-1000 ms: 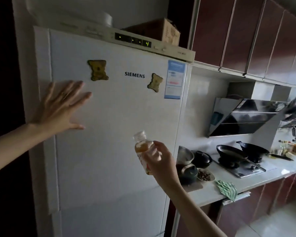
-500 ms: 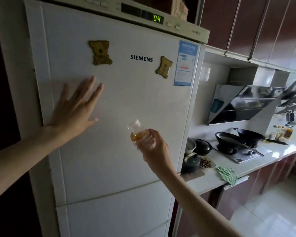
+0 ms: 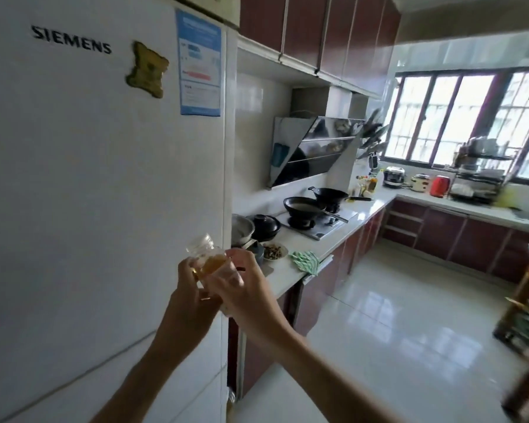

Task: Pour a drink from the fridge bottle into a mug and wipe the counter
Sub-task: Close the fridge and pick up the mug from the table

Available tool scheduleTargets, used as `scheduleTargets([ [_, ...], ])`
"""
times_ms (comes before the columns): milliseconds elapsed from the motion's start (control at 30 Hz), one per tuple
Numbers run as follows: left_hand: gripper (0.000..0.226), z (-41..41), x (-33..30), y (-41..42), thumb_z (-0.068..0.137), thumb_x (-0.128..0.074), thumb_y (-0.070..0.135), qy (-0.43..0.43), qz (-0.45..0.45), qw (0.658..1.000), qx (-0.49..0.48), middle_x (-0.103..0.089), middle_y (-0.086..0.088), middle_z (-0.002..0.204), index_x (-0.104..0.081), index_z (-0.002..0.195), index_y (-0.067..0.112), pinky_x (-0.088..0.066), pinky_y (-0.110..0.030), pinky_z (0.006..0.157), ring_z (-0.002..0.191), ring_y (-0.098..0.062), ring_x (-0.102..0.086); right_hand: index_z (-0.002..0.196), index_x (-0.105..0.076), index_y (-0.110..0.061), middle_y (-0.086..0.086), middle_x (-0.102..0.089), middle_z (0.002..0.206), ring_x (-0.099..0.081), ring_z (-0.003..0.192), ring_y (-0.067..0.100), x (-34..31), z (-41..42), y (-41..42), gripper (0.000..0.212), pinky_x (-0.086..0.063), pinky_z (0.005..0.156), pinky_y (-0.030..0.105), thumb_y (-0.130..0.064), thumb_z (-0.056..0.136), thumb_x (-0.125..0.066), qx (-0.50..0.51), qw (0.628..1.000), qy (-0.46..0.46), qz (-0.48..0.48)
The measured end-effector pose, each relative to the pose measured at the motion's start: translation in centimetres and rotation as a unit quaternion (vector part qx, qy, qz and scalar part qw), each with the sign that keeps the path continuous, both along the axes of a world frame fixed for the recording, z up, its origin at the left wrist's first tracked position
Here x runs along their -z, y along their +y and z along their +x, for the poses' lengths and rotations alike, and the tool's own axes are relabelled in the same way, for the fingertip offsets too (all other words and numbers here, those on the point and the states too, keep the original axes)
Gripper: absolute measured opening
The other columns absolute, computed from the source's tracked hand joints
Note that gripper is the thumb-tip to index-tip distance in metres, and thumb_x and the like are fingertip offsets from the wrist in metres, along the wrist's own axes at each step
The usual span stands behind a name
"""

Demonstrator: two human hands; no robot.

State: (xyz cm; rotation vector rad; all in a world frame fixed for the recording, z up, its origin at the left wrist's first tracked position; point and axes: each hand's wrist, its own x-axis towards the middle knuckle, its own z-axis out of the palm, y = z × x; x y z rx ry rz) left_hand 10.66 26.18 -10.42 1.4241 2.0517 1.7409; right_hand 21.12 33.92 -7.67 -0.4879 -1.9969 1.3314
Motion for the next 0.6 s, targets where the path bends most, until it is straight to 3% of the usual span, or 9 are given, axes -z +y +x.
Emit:
scheduleTargets([
  [67, 0.069, 1.2, 0.5, 2.6, 0.077, -0.070, 0.042, -0.024, -0.017, 0.999, 0.045, -0.067, 0.014, 0.097, -0.041, 0.134, 0.015, -0.053, -0.009, 0.057, 0.083, 0.011, -0.068, 0.129, -0.048, -0.033, 0.003, -0.063, 0.122, -0.070, 0.098, 0.018, 1.3, 2.2, 2.6, 0.047, -0.063, 0.078, 0.043, -0.042, 0.089, -0.070, 0.017, 0.999, -0.031, -0.012],
  [133, 0.066, 2.6, 1.4, 5.5, 0.075, -0.073, 0.050, -0.039, -0.038, 0.994, 0.093, -0.073, 0.010, 0.097, -0.044, 0.129, 0.025, -0.055, -0.012, 0.056, 0.084, 0.003, -0.072, 0.130, -0.051, -0.032, -0.001, -0.067, 0.118, -0.072, 0.096, 0.012, 2.6, 5.1, 5.8, 0.050, -0.064, 0.076, 0.039, -0.043, 0.086, -0.073, 0.034, 0.998, -0.047, -0.026],
  [233, 0.060, 5.1, 3.1, 9.7, 0.079, -0.079, 0.040, -0.021, -0.080, 0.986, 0.145, -0.071, 0.012, 0.108, -0.044, 0.127, 0.028, -0.059, -0.019, 0.063, 0.091, -0.004, -0.073, 0.126, -0.057, -0.029, -0.008, -0.069, 0.112, -0.069, 0.100, 0.006, 5.0, 10.8, 11.3, 0.044, -0.061, 0.085, 0.034, -0.045, 0.087, -0.071, 0.100, 0.990, -0.103, 0.007],
  [333, 0.061, 7.3, 4.8, 14.1, 0.080, -0.081, 0.024, -0.007, -0.121, 0.978, 0.168, -0.068, 0.006, 0.115, -0.043, 0.128, 0.023, -0.061, -0.026, 0.069, 0.092, -0.008, -0.073, 0.117, -0.063, -0.029, -0.014, -0.070, 0.101, -0.067, 0.093, -0.003, 8.3, 17.6, 16.3, 0.028, -0.055, 0.079, 0.020, -0.042, 0.093, -0.068, 0.169, 0.973, -0.154, 0.024],
  [433, 0.063, 9.9, 6.6, 18.8, 0.077, -0.085, 0.022, -0.018, -0.156, 0.970, 0.184, -0.071, 0.002, 0.110, -0.047, 0.128, 0.018, -0.062, -0.033, 0.074, 0.089, -0.011, -0.074, 0.113, -0.068, -0.024, -0.010, -0.072, 0.101, -0.068, 0.089, 0.001, 11.4, 23.6, 20.0, 0.023, -0.054, 0.076, 0.022, -0.038, 0.095, -0.066, 0.220, 0.955, -0.201, 0.007],
  [533, 0.061, 14.5, 8.0, 24.6, 0.069, -0.088, 0.030, -0.029, -0.166, 0.958, 0.234, -0.076, 0.005, 0.097, -0.054, 0.119, 0.023, -0.058, -0.018, 0.066, 0.083, -0.009, -0.075, 0.113, -0.069, -0.019, -0.004, -0.074, 0.099, -0.069, 0.085, 0.005, 13.1, 29.1, 23.2, 0.024, -0.058, 0.081, 0.030, -0.036, 0.096, -0.066, 0.254, 0.942, -0.214, -0.038],
  [600, 0.058, 18.2, 8.3, 28.5, 0.066, -0.088, 0.038, -0.032, -0.165, 0.945, 0.279, -0.075, 0.013, 0.102, -0.056, 0.114, 0.030, -0.057, -0.019, 0.064, 0.084, -0.009, -0.075, 0.111, -0.069, -0.018, -0.003, -0.074, 0.096, -0.070, 0.082, 0.007, 13.4, 32.6, 25.4, 0.023, -0.060, 0.080, 0.034, -0.035, 0.095, -0.066, 0.273, 0.937, -0.214, -0.053],
])
